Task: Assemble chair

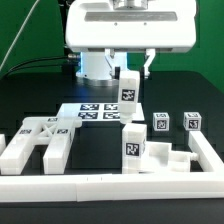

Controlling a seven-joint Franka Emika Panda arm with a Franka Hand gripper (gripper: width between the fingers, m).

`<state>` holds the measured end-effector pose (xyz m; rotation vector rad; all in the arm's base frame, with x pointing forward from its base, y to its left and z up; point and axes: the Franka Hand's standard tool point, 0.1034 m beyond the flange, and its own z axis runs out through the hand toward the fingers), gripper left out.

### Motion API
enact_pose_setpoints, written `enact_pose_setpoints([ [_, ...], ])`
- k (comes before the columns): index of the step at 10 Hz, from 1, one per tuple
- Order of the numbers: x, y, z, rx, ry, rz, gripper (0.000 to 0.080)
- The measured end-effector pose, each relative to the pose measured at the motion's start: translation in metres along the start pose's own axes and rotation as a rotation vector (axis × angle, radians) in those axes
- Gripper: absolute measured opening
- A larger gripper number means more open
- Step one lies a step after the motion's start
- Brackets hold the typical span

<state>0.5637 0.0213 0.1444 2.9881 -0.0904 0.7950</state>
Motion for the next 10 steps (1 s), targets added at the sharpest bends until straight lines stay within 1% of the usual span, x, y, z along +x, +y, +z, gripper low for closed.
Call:
enact_pose_setpoints([
  [1,-0.004,-0.001,0.002,-0.001,-0.008,-0.004,0.0284],
  [2,-0.004,-0.001,0.002,0.0,-0.007,-0.003,0.0284],
  [3,-0.009,-0.001,0.003,0.002,-0.008,-0.001,0.0284],
  [4,-0.014,-0.006,0.006,0.01,-0.012,-0.004,0.0284],
  [5,-0.017,-0.017,0.009,0.018,0.003,0.001,0.0284],
  [6,-0.022,-0.026,0.014,0.02,0.012,-0.001,0.0284],
  [8,-0.024,-0.022,0.017,0.012,0.015,0.008,0.0284],
  [10,-0.031,-0.02,0.025,0.003,0.008,0.002,0.0284],
])
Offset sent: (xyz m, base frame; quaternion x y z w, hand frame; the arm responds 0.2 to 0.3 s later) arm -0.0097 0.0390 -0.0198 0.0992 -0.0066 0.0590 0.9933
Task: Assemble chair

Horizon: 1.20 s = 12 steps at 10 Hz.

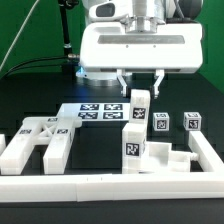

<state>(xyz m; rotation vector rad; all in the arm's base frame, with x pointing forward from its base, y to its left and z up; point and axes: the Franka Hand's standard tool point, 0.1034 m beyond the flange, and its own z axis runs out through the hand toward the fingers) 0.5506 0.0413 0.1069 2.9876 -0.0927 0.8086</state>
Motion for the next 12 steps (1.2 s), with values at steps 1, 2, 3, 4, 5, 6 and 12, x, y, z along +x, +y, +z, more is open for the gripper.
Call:
enact_pose_setpoints([
  [1,-0.003,0.001,0.004,-0.004,-0.007,-0.003,0.0284],
  [2,-0.002,-0.001,0.007,-0.005,0.0,-0.007,0.0284],
  [3,0.002,-0.003,0.009,-0.005,0.015,-0.011,0.0284],
  [4,0.004,-0.007,0.012,-0.003,0.016,-0.014,0.0284],
  [5,0.006,-0.008,0.011,-0.001,0.018,-0.015,0.0284],
  [6,0.006,-0.008,0.012,-0.001,0.018,-0.015,0.0284],
  [12,-0.005,-0.005,0.023,-0.014,0.014,-0.028,0.0284],
])
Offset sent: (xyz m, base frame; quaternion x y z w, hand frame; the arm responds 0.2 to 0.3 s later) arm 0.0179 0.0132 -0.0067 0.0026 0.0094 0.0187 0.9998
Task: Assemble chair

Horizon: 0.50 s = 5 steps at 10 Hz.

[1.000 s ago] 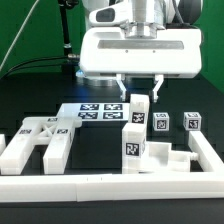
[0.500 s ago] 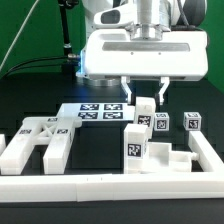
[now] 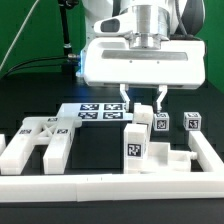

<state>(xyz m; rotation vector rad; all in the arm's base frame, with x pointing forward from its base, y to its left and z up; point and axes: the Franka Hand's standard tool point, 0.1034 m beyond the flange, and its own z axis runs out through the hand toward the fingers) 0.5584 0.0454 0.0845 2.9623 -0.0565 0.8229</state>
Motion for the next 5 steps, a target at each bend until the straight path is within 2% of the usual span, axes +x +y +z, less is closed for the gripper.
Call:
enact_pose_setpoints([
  [1,-0.0001,-0.0001,0.0001,0.0,0.0,-0.002,0.034],
  [2,-0.0002,0.0,0.0001,0.0,0.0,-0.003,0.034],
  [3,-0.0002,0.0,0.0001,0.0,0.0,-0.004,0.0535],
  [4,-0.0002,0.0,0.0001,0.0,0.0,-0.005,0.0535],
  [5,-0.0002,0.0,0.0001,0.0,-0.001,-0.006,0.0624],
])
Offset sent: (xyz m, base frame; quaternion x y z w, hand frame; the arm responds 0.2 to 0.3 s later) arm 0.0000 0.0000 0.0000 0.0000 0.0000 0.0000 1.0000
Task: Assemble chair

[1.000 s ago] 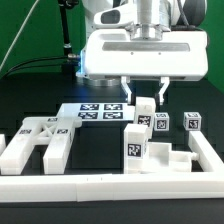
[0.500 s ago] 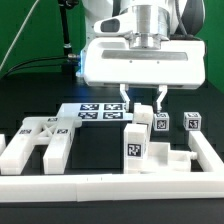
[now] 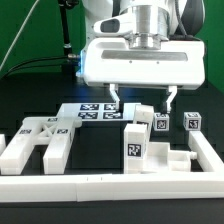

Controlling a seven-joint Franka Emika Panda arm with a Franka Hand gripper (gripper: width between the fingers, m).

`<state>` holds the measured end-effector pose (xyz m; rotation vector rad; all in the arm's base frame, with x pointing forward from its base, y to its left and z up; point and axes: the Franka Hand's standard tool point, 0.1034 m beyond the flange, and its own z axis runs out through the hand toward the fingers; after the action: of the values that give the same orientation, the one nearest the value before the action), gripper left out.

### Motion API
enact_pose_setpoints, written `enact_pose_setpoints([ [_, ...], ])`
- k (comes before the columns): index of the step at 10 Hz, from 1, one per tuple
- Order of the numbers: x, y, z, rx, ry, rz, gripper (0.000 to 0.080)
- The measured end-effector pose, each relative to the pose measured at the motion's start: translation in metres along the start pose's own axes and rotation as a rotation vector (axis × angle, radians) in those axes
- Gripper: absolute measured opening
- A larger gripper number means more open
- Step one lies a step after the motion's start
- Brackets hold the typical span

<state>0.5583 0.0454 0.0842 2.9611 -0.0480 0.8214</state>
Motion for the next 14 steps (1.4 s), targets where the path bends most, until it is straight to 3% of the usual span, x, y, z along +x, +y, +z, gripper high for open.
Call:
enact_pose_setpoints([
  [4,0.0,0.001,0.0,0.0,-0.002,-0.006,0.0649],
  [6,0.017,0.023,-0.006,0.028,-0.088,-0.016,0.0649],
  [7,0.02,0.024,-0.006,0.051,-0.119,0.003,0.0649],
  [9,0.022,0.024,-0.002,0.072,-0.162,0.013,0.0649],
  [13,0.027,0.006,0.001,0.102,-0.26,0.029,0.0649],
  [14,0.014,0.003,0.006,0.106,-0.312,0.017,0.0649],
])
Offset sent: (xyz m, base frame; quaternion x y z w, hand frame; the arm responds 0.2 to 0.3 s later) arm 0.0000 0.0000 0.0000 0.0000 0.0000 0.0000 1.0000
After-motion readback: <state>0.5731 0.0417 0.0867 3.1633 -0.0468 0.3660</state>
